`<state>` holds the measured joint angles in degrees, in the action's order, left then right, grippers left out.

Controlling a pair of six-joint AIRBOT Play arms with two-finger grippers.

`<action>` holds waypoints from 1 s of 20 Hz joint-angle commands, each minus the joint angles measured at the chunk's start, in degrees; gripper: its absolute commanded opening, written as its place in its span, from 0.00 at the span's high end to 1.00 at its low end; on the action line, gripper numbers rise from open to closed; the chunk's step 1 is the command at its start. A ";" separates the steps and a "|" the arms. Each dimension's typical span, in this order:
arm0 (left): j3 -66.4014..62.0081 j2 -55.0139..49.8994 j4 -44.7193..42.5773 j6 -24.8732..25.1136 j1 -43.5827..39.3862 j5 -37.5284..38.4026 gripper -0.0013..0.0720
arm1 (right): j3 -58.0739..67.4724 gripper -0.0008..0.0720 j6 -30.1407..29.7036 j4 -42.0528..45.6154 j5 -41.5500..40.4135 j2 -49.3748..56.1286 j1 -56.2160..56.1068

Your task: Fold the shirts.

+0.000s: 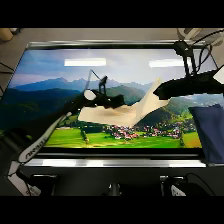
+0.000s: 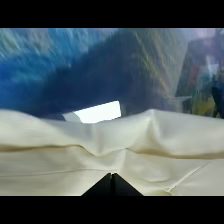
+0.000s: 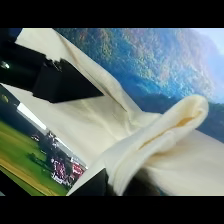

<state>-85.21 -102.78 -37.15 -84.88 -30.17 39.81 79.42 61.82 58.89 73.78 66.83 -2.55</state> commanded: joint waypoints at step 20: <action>1.68 44.74 -28.00 -1.01 30.10 17.27 0.94 | 8.31 0.05 -4.52 -15.19 -9.20 34.42 -19.34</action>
<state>-84.33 -58.63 -63.99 -86.85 -0.25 56.66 87.53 54.41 33.69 55.77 103.61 -26.33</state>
